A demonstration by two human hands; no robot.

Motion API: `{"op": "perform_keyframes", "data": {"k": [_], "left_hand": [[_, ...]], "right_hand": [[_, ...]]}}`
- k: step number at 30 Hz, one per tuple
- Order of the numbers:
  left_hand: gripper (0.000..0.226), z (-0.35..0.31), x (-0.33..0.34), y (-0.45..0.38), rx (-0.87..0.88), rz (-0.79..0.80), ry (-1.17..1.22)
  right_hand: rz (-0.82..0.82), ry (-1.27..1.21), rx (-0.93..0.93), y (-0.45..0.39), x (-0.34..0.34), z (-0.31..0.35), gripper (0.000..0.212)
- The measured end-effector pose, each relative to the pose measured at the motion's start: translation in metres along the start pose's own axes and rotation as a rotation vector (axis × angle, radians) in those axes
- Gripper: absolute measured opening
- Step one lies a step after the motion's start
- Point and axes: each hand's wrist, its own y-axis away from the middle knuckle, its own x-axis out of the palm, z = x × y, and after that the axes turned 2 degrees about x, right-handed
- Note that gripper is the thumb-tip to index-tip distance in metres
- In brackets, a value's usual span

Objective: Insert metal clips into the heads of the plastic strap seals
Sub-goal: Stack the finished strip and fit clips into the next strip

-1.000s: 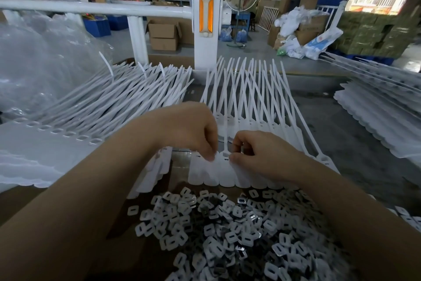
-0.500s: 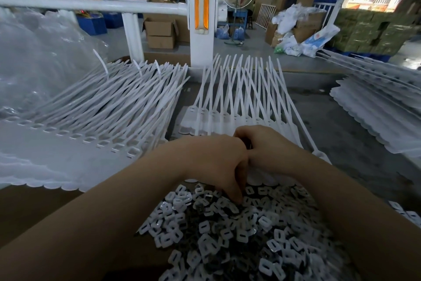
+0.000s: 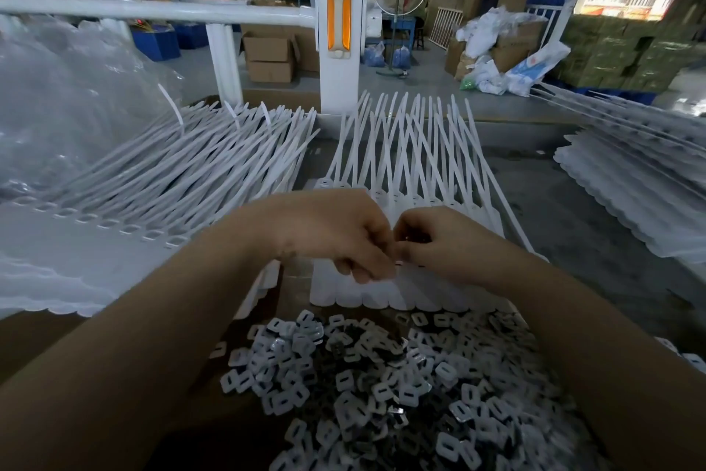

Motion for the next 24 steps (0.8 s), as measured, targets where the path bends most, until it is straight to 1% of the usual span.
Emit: {"op": "perform_keyframes", "data": {"k": [3,5,10,18,21,24], "left_hand": [[0.002,0.017,-0.01,0.001,-0.066,-0.183,0.211],[0.006,0.023,-0.01,0.001,-0.093,-0.225,0.284],[0.008,0.021,-0.007,-0.002,-0.076,-0.228,0.355],[0.022,0.016,-0.006,-0.002,-0.033,-0.244,0.298],[0.021,0.016,-0.006,0.0,-0.024,-0.239,0.308],[0.015,0.017,-0.009,0.0,-0.04,-0.252,0.327]], "right_hand": [[0.006,-0.177,0.029,0.003,-0.004,0.0,0.008],[-0.002,-0.265,0.04,0.005,-0.005,0.001,0.007],[-0.007,-0.347,0.019,0.007,-0.005,0.005,0.008],[0.006,-0.37,0.0,0.008,-0.002,0.008,0.009],[0.012,-0.356,0.003,0.008,0.0,0.009,0.011],[-0.011,-0.368,0.013,0.007,0.0,0.008,0.012]]}}
